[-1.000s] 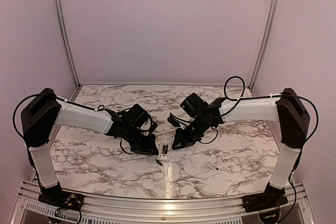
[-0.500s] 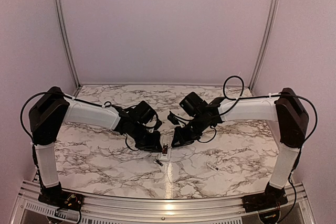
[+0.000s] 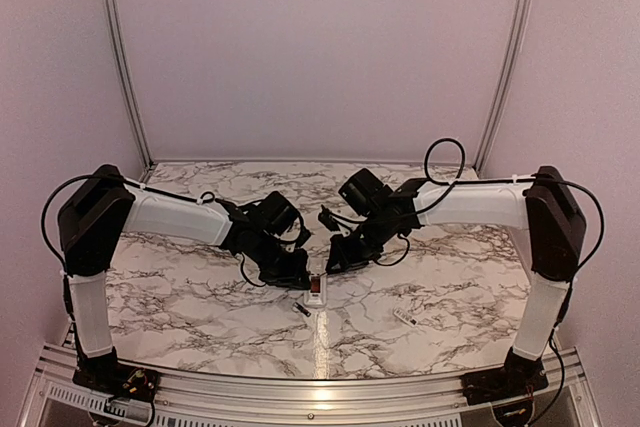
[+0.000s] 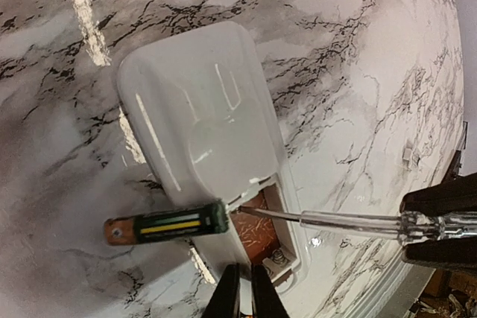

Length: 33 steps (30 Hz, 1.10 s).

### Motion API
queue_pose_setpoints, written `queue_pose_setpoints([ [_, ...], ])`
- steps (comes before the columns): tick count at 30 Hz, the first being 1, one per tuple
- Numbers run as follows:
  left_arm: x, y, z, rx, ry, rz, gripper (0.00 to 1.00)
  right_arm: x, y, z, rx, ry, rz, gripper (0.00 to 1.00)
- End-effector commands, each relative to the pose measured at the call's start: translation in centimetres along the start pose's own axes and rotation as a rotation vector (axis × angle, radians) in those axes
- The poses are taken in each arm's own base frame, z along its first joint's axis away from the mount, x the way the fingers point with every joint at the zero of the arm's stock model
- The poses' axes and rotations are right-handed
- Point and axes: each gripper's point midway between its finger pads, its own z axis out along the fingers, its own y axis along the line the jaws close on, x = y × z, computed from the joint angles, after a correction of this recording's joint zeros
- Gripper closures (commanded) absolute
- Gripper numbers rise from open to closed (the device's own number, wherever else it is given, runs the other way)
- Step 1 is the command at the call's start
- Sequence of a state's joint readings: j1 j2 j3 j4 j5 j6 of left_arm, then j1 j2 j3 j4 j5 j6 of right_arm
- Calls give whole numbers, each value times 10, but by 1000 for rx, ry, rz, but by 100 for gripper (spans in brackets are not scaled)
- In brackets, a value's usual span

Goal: Unload the batteries from the remote control

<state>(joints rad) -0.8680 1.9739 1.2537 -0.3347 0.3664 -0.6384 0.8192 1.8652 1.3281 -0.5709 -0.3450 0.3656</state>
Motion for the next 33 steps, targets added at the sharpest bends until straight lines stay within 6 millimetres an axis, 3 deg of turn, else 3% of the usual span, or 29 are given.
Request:
queue_pose_setpoints([
  [1, -1, 3, 9, -13, 13, 17, 92, -12, 1, 0, 28, -20, -15, 100],
  [18, 0, 2, 0, -19, -8, 9, 91, -14, 8, -5, 4, -19, -41, 100],
  [28, -6, 7, -37, -91, -111, 45, 63, -17, 25, -27, -51, -49, -60, 100],
  [33, -12, 3, -66, -122, -185, 97, 56, -22, 35, -44, -67, -69, -80, 100],
])
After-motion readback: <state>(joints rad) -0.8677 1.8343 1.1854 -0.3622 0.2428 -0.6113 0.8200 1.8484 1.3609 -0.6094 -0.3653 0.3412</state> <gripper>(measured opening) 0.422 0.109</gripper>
